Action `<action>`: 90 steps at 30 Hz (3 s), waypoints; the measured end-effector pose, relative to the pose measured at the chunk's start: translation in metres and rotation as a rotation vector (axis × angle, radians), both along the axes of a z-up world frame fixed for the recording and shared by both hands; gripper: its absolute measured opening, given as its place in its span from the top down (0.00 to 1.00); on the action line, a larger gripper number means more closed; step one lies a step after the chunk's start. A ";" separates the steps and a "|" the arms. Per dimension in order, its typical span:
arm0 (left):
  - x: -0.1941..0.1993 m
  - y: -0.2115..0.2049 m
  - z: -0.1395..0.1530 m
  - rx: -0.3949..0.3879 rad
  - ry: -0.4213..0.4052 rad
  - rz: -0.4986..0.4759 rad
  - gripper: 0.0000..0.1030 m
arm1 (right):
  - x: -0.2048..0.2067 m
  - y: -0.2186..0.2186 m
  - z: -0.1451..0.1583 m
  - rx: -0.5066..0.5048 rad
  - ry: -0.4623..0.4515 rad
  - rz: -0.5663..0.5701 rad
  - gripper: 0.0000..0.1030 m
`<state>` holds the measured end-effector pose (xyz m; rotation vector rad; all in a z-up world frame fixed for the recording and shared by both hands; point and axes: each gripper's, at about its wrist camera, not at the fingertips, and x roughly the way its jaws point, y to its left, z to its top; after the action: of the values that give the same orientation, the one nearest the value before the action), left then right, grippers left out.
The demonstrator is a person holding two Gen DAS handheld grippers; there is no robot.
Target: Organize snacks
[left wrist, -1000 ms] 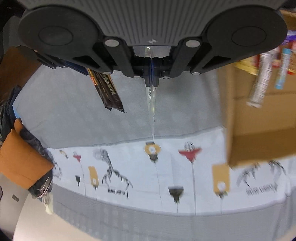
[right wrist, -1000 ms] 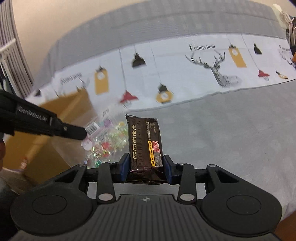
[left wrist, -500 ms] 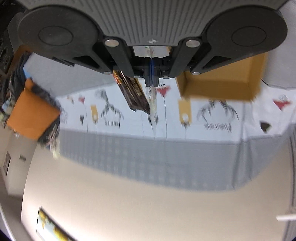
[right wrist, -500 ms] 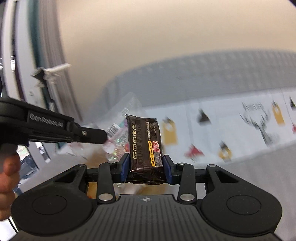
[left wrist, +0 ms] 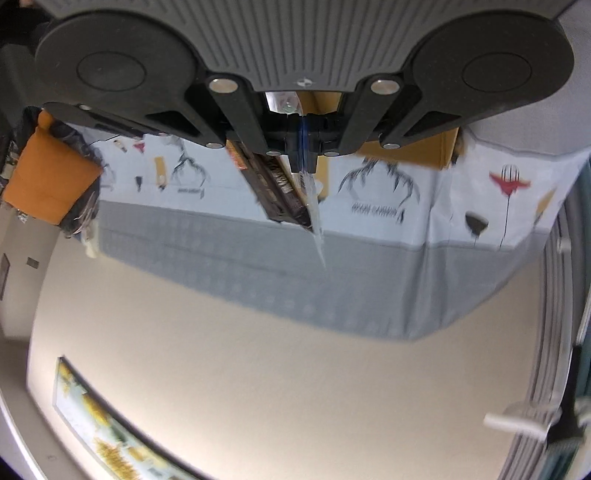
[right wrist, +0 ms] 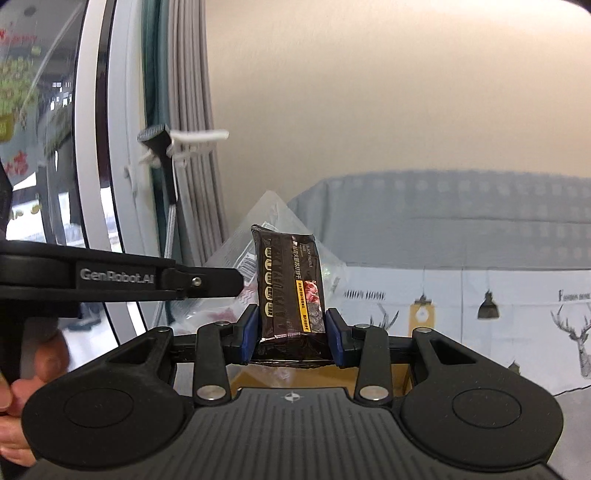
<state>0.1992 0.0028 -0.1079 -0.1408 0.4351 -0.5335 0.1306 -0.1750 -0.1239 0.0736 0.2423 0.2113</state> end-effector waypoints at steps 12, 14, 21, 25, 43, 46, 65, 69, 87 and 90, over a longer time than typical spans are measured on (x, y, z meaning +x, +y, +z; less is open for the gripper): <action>0.105 0.003 -0.172 0.052 0.375 0.012 1.00 | 0.084 0.005 -0.117 -0.059 0.308 -0.065 0.61; 0.112 0.007 -0.193 0.069 0.411 0.026 1.00 | 0.093 0.006 -0.134 -0.055 0.353 -0.067 0.61; 0.112 0.018 -0.202 0.121 0.445 0.110 0.59 | 0.114 0.011 -0.170 -0.044 0.460 -0.104 0.58; 0.085 0.029 -0.158 0.091 0.385 0.145 0.13 | 0.098 0.005 -0.158 0.020 0.441 -0.140 0.19; -0.121 -0.010 0.032 0.331 0.138 0.268 0.00 | -0.084 0.025 0.005 0.076 0.292 -0.170 0.02; -0.139 -0.017 0.043 0.361 0.120 0.248 0.00 | -0.104 0.029 0.015 0.071 0.293 -0.183 0.02; -0.165 -0.034 0.045 0.432 0.116 0.219 0.00 | -0.135 0.026 0.013 0.127 0.306 -0.223 0.02; -0.166 -0.034 0.044 0.440 0.120 0.224 0.00 | -0.134 0.027 0.011 0.131 0.313 -0.219 0.01; -0.164 -0.029 0.041 0.458 0.158 0.246 0.00 | -0.130 0.032 0.006 0.128 0.347 -0.223 0.01; -0.165 -0.028 0.042 0.456 0.162 0.247 0.00 | -0.130 0.032 0.006 0.129 0.346 -0.221 0.01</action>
<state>0.0342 -0.0256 -0.0661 0.2002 0.6759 -0.1710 0.0001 -0.1426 -0.1176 0.2646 0.5618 -0.0077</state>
